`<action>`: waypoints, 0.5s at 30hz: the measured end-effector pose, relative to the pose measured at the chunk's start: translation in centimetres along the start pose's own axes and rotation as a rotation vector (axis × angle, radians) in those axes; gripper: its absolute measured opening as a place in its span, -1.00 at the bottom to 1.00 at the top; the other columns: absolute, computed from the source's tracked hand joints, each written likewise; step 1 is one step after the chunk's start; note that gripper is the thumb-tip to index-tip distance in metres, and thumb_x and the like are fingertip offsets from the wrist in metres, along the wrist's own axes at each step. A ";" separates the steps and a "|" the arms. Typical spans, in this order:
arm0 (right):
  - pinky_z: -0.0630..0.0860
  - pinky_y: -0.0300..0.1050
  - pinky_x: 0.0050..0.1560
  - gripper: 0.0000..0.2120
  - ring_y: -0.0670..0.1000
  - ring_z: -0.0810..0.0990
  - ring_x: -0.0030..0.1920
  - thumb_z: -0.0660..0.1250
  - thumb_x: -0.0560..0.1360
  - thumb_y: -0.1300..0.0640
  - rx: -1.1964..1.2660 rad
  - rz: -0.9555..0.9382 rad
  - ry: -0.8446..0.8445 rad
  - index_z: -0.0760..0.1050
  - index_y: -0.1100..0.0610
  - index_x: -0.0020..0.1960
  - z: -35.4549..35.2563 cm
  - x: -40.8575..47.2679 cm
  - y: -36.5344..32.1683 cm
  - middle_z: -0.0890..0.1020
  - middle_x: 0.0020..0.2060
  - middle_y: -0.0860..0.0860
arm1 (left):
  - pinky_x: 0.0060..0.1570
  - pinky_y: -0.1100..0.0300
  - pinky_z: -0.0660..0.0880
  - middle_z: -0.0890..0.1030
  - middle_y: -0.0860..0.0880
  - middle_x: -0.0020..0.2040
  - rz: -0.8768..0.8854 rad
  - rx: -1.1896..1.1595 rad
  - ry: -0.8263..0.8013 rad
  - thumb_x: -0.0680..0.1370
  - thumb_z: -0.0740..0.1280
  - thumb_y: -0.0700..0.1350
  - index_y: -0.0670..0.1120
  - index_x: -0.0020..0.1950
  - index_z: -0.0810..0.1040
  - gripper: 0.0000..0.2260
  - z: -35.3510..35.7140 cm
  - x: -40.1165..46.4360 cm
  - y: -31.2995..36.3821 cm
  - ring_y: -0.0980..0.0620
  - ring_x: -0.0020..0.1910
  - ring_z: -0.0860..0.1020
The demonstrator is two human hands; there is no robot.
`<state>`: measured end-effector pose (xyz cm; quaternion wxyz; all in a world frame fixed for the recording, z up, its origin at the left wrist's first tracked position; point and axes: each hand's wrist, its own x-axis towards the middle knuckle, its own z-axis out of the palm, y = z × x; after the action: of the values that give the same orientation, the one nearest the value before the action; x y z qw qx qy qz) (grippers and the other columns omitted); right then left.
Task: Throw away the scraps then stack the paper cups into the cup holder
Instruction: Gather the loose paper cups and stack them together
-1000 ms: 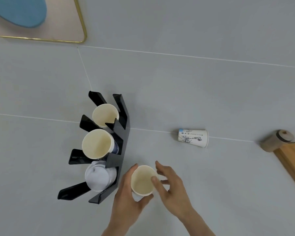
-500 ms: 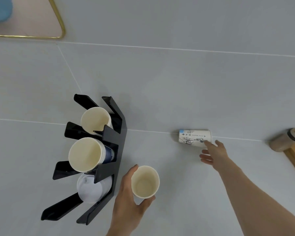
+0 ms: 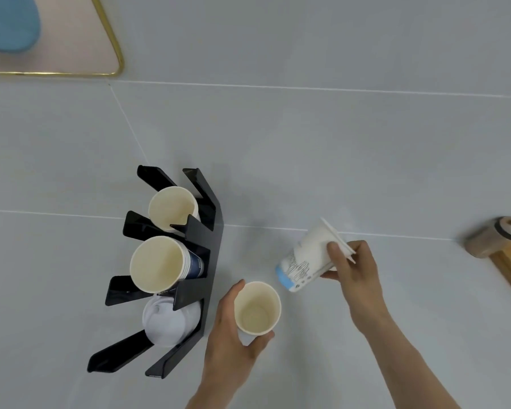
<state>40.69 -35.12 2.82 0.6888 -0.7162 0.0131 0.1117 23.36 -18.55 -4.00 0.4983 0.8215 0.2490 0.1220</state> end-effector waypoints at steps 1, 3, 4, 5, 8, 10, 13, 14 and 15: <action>0.72 -0.04 -0.15 -0.55 0.13 0.69 -0.02 0.46 0.50 -0.07 -0.004 -0.051 -0.030 0.35 0.26 0.02 0.3 -1.5 -0.8 0.61 -0.10 0.05 | 0.28 0.23 0.42 0.35 0.39 0.42 0.000 -0.003 -0.002 0.30 0.63 0.00 0.34 0.47 0.21 -0.11 0.0 -0.1 0.0 0.33 0.38 0.37; 0.70 -0.08 -0.14 -0.54 0.04 0.67 -0.07 0.47 0.39 -0.13 -0.013 -0.135 -0.073 0.39 0.15 0.07 0.9 -4.0 -1.7 0.61 -0.07 -0.03 | 0.27 0.22 0.44 0.37 0.35 0.43 0.001 -0.005 -0.007 0.29 0.64 -0.01 0.34 0.46 0.20 -0.11 0.0 -0.2 0.0 0.27 0.38 0.40; 0.68 -0.12 -0.11 -0.52 -0.03 0.67 -0.06 0.48 0.36 -0.13 -0.033 -0.167 -0.106 0.41 0.07 0.13 1.2 -5.0 -1.8 0.62 -0.02 -0.09 | 0.26 0.22 0.45 0.38 0.33 0.43 0.003 -0.002 -0.010 0.30 0.64 -0.01 0.33 0.47 0.20 -0.11 0.0 -0.3 -0.1 0.25 0.38 0.41; 0.67 -0.17 -0.08 -0.46 -0.06 0.67 -0.01 0.51 0.34 -0.11 -0.075 -0.191 -0.150 0.40 0.01 0.23 1.5 -6.0 -1.6 0.62 0.03 -0.13 | 0.26 0.20 0.47 0.38 0.30 0.44 0.009 0.004 -0.015 0.30 0.64 -0.01 0.32 0.47 0.20 -0.10 -0.1 -0.4 -0.1 0.23 0.39 0.41; 0.65 -0.23 0.03 -0.18 -0.06 0.64 0.15 0.59 0.30 -0.11 -0.256 -0.253 -0.266 0.30 -0.05 0.46 2.3 -8.2 0.0 0.59 0.17 -0.18 | 0.22 0.13 0.55 0.40 0.29 0.42 0.030 0.015 -0.028 0.29 0.64 0.01 0.32 0.47 0.19 -0.11 -0.4 -1.0 0.0 0.21 0.37 0.44; 0.59 -0.27 0.12 -0.12 -0.11 0.59 0.22 0.59 0.28 -0.17 -0.388 -0.293 -0.305 0.29 -0.07 0.50 2.8 -9.2 1.4 0.55 0.24 -0.24 | 0.15 0.17 0.57 0.42 0.35 0.38 0.038 -0.014 -0.036 0.27 0.63 0.05 0.34 0.45 0.21 -0.12 -0.6 -1.5 0.4 0.29 0.32 0.46; 0.55 -0.23 0.21 -0.13 -0.16 0.54 0.26 0.59 0.30 -0.17 -0.505 -0.329 -0.349 0.29 -0.08 0.51 3.3 -10.3 3.2 0.51 0.25 -0.26 | 0.12 0.24 0.53 0.40 0.44 0.34 0.025 -0.057 -0.061 0.20 0.60 0.11 0.32 0.46 0.20 -0.07 -0.7 -2.0 0.7 0.31 0.29 0.48; 0.55 -0.20 0.22 -0.14 -0.16 0.52 0.27 0.58 0.31 -0.16 -0.522 -0.336 -0.364 0.29 -0.09 0.50 3.5 -10.6 3.8 0.49 0.26 -0.25 | 0.13 0.26 0.52 0.39 0.46 0.33 0.018 -0.063 -0.072 0.20 0.61 0.07 0.32 0.48 0.17 -0.04 -0.6 -2.2 0.5 0.30 0.30 0.48; 0.55 -0.18 0.22 -0.15 -0.17 0.51 0.29 0.57 0.31 -0.15 -0.534 -0.340 -0.376 0.28 -0.10 0.50 3.6 -10.9 4.4 0.46 0.29 -0.25 | 0.14 0.29 0.50 0.40 0.47 0.32 0.012 -0.063 -0.089 0.20 0.61 0.01 0.34 0.48 0.13 -0.01 -0.6 -2.3 0.4 0.29 0.30 0.48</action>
<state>28.78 -33.30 0.31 0.4767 -0.8296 -0.2625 0.1248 21.27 -19.46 -3.26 0.5339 0.8115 0.2175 0.0960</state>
